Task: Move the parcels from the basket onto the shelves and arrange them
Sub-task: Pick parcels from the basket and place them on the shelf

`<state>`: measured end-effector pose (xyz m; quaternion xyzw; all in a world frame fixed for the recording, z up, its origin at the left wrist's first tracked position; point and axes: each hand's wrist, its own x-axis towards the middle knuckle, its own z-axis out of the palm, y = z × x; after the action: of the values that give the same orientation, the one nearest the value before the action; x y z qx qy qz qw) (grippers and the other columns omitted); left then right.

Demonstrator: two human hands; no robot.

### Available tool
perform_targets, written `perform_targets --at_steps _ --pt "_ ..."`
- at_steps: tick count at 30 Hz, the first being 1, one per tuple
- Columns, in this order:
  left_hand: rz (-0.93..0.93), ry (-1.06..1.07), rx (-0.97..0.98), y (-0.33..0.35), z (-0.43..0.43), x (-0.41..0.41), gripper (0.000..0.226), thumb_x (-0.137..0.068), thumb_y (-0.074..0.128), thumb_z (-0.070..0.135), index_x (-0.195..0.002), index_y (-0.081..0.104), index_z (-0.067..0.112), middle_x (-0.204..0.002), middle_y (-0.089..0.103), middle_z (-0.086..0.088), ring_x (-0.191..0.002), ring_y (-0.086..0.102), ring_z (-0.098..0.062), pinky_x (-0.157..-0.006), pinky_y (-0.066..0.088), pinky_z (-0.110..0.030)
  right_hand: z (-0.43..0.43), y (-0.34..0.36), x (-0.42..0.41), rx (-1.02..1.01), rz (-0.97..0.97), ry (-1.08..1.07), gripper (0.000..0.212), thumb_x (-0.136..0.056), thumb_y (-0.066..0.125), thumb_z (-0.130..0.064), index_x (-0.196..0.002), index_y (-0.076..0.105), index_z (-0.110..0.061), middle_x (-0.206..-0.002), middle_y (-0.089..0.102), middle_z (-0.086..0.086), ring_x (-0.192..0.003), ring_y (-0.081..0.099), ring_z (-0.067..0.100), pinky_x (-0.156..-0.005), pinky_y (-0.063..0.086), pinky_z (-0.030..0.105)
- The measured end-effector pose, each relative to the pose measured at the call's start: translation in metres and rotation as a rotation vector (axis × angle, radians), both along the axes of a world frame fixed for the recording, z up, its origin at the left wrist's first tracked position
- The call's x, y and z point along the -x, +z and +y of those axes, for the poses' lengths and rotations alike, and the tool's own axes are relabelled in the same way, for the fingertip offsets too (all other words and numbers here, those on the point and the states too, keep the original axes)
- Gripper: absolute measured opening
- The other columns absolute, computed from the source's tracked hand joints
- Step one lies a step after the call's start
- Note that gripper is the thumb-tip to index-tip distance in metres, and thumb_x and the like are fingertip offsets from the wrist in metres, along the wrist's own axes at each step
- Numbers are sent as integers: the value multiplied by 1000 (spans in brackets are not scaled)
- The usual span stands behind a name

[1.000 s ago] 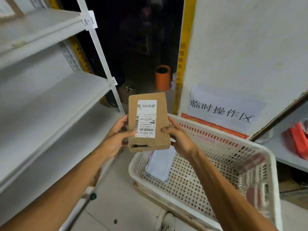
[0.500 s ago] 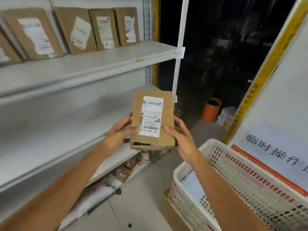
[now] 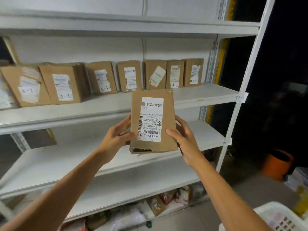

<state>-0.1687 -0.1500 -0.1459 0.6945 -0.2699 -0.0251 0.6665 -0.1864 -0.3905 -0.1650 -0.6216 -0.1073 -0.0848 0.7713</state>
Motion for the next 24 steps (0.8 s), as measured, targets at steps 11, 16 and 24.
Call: perform_targets --at_steps 11,16,24 --pt "-112 263 -48 66 54 19 78 -79 71 27 -147 32 38 -142 51 5 -124 55 -18 -95 51 -44 62 64 -51 7 -83 139 59 -78 79 -25 -133 57 -29 -123 67 -5 -105 68 17 -87 58 41" --pt "-128 340 -94 72 83 10 74 -84 64 23 -145 29 44 -140 53 10 -119 59 -13 -89 55 -33 94 71 -74 -7 -115 186 54 -77 81 -26 -127 60 -30 -120 67 -3 -95 71 11 -67 59 26" --pt "-149 409 -92 66 126 -40 76 -82 65 27 -146 28 43 -141 50 13 -117 59 -5 -79 53 -16 146 72 -135 25 -112 211 56 -66 78 -35 -119 59 -36 -120 65 -2 -99 70 13 -73 60 32"
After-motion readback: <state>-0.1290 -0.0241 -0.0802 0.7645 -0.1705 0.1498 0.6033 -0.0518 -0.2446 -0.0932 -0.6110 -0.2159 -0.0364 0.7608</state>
